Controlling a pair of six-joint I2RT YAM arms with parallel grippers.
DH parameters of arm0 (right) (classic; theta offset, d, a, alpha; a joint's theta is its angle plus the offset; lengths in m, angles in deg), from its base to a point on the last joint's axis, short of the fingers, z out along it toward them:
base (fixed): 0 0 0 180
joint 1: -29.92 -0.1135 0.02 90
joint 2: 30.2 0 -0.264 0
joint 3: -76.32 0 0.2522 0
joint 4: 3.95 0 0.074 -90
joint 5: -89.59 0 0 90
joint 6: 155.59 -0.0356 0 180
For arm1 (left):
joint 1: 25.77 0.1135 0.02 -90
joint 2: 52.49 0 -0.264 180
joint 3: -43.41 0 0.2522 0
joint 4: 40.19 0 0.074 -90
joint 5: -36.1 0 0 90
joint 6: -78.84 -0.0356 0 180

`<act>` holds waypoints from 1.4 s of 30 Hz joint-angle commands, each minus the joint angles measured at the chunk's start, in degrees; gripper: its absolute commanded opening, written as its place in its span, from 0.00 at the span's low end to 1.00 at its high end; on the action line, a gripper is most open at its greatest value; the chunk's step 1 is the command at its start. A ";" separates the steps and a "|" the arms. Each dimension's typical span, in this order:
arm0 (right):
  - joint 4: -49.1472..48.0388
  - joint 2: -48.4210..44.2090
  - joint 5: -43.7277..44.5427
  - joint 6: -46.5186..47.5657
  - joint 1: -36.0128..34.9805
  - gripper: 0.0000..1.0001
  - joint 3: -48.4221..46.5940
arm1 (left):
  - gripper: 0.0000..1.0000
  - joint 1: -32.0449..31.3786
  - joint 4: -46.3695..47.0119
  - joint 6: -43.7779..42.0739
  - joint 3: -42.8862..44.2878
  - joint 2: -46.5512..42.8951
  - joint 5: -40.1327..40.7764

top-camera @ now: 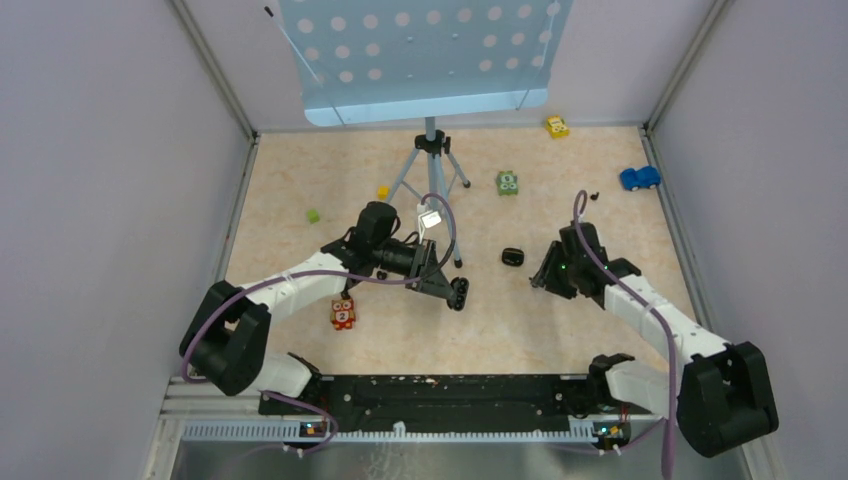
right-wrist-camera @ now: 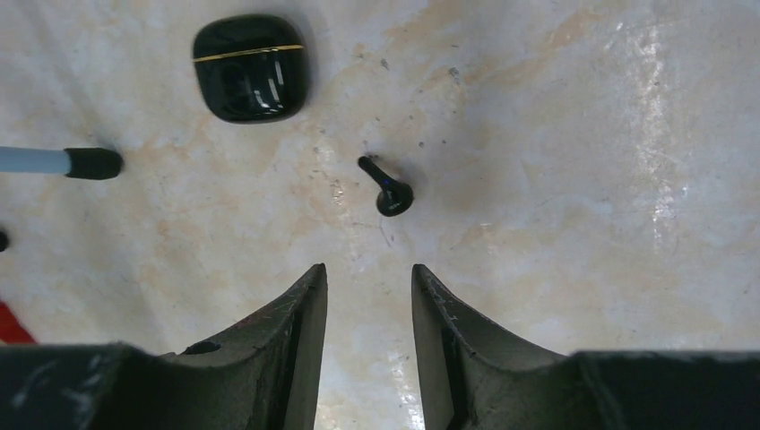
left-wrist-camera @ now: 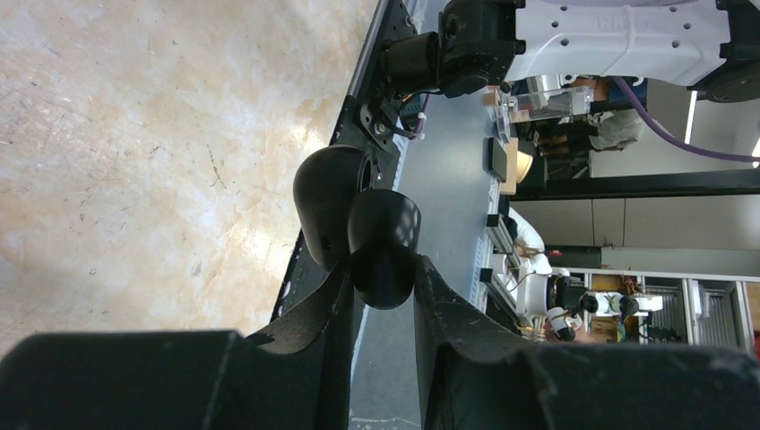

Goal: Insert the wireless bluetooth earbuds into the charging case
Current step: Place the left earbud at the center of the board, then pick up the right earbud from the center of the board.

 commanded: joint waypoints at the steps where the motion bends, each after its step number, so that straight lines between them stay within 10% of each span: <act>1: -3.51 -5.16 -1.34 0.37 -1.06 0.39 -1.38 | 0.00 0.20 1.85 -0.92 1.35 -2.44 -1.77; 12: -4.73 -8.47 -4.16 2.28 -3.06 0.39 -0.65 | 0.00 2.14 -7.68 -5.31 2.16 -5.84 -0.05; 19: -10.60 -4.79 -1.83 0.14 -16.57 0.39 -0.72 | 0.00 12.92 -19.21 -8.77 -0.10 -12.49 -2.24; 30: -28.88 24.06 1.42 5.19 -40.32 0.38 -16.85 | 0.00 26.99 -26.09 -3.05 -0.03 -17.42 9.50; 42: -25.35 46.76 8.98 4.12 -43.83 0.38 -38.09 | 0.00 41.50 -27.35 3.23 1.75 -17.80 28.69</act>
